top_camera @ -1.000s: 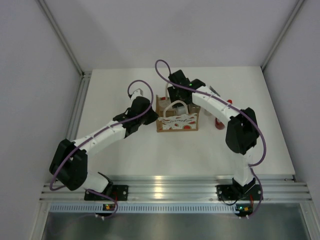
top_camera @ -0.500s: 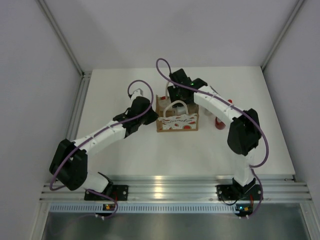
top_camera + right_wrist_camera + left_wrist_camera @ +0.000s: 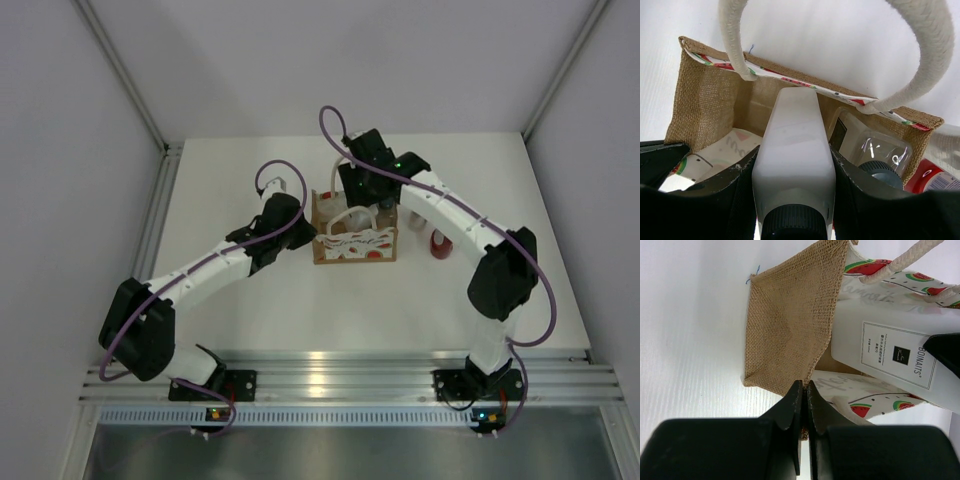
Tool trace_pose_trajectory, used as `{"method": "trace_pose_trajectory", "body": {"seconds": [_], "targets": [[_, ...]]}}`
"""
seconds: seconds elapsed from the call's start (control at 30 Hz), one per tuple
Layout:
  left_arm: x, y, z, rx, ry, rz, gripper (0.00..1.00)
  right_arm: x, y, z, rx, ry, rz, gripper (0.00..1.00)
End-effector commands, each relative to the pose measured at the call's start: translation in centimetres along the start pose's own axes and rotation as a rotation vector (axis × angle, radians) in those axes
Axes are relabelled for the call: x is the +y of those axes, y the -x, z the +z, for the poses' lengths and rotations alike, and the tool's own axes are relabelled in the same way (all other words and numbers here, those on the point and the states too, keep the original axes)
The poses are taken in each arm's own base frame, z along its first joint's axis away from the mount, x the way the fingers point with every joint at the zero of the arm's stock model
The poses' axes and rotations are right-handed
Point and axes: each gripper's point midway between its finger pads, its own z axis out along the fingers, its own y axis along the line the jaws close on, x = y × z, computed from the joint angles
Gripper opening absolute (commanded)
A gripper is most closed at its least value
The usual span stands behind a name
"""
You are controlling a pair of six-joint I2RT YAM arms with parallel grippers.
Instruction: Take the personal care products out of the canvas bag
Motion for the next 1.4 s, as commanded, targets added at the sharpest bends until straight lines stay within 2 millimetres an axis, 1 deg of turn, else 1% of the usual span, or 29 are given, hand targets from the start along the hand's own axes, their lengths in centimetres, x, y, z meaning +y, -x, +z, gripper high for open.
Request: {"method": "trace_pose_trajectory", "body": {"seconds": [0.0, 0.07, 0.13, 0.2, 0.3, 0.37, 0.53, 0.8, 1.0, 1.17, 1.27, 1.3, 1.37], "targets": [[2.0, -1.7, -0.2, 0.057, 0.064, 0.020, 0.00, 1.1, 5.1, -3.9, -0.185, 0.056, -0.002, 0.00], [2.0, -1.8, -0.2, 0.058, 0.065, 0.020, 0.00, 1.2, 4.7, -3.3, -0.169, 0.053, -0.007, 0.00], [1.9, -1.8, -0.2, 0.059, 0.062, 0.021, 0.00, 1.2, 4.6, -3.1, -0.164, 0.053, -0.009, 0.00], [2.0, -1.7, -0.2, 0.056, 0.063, 0.019, 0.00, 1.2, 4.6, -3.2, -0.166, 0.050, -0.010, 0.00], [2.1, -1.7, -0.1, 0.056, 0.067, 0.020, 0.00, 1.1, 5.2, -3.6, -0.183, 0.047, -0.016, 0.00], [2.1, -1.8, 0.0, 0.059, 0.070, 0.022, 0.00, 1.1, 5.9, -4.2, -0.204, 0.050, -0.013, 0.00], [2.1, -1.9, 0.1, 0.062, 0.072, 0.020, 0.00, 0.8, 7.4, -6.4, -0.261, 0.046, 0.001, 0.00], [2.1, -1.8, 0.2, 0.058, 0.073, 0.021, 0.00, 0.1, 8.7, -9.7, -0.326, 0.036, 0.008, 0.00], [2.1, -1.8, 0.2, 0.059, 0.074, 0.021, 0.00, -0.1, 9.2, -11.7, -0.342, 0.041, -0.004, 0.00], [2.1, -1.8, 0.3, 0.060, 0.075, 0.020, 0.00, -0.8, 9.6, -14.1, -0.380, 0.037, 0.003, 0.00], [2.2, -1.9, 0.3, 0.063, 0.076, 0.021, 0.00, -1.5, 9.6, -15.5, -0.403, 0.020, 0.008, 0.00], [2.2, -1.9, 0.3, 0.063, 0.077, 0.021, 0.00, -1.8, 9.5, -16.4, -0.416, 0.015, 0.013, 0.00], [2.2, -1.9, 0.4, 0.063, 0.077, 0.019, 0.00, -2.5, 9.4, -17.2, -0.430, -0.007, 0.025, 0.00]]}}
